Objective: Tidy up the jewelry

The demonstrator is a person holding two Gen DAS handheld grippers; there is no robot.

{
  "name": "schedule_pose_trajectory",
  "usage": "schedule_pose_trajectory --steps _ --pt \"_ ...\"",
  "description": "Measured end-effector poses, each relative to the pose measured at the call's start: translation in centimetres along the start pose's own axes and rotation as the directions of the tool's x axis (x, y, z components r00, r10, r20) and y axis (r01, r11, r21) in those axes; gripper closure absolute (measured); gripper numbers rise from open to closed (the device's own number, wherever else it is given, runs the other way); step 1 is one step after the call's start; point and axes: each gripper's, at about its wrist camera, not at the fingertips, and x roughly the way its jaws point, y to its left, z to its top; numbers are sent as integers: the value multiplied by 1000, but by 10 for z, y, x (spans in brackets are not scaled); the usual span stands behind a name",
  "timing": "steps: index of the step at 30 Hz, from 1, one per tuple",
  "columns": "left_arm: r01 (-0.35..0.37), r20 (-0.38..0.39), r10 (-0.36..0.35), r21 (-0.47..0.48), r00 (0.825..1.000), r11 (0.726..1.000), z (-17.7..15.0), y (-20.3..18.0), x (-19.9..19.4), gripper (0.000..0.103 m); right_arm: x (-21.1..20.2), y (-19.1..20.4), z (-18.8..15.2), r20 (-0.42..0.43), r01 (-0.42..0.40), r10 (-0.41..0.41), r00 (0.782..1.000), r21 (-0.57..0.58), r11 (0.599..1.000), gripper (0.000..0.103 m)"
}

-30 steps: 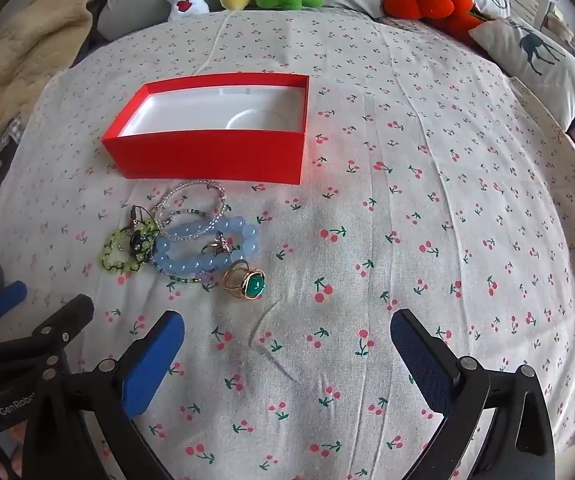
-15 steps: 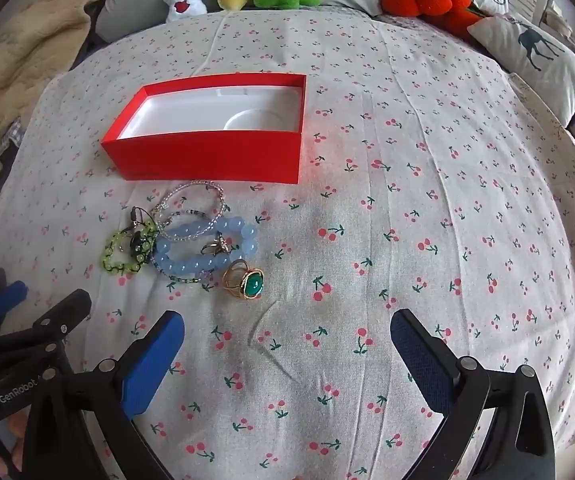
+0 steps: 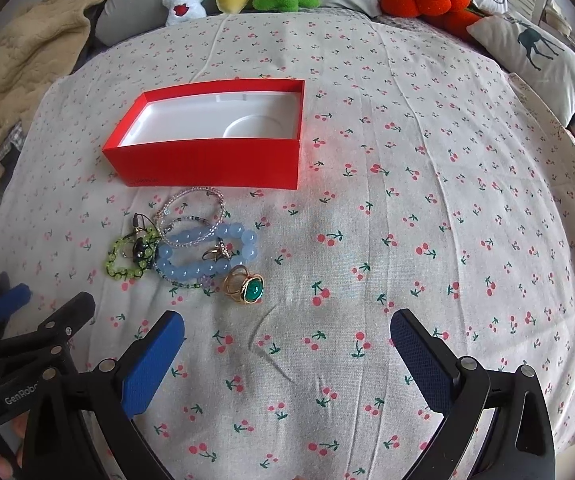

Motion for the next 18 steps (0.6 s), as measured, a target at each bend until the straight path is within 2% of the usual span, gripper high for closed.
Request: schedule_pose_trajectory --steps 7,10,13,15,18 --pt "35 -6 -35 24 999 999 5 3 0 1 3 -3 2 -16 -5 5 1000 4 1000 0" --pt "89 -17 -88 55 996 994 8 2 2 1 4 -6 5 -25 -11 12 1000 8 1000 0" --pt "148 -21 -147 74 989 986 12 -2 6 7 6 -8 10 -37 -24 24 999 0 1000 0" --pt "208 -20 -207 79 978 975 14 -1 9 10 7 -9 13 -43 -42 42 998 -6 999 0" --pt "287 -33 -285 65 958 956 18 3 19 28 11 -13 16 -51 -74 73 996 -2 997 0"
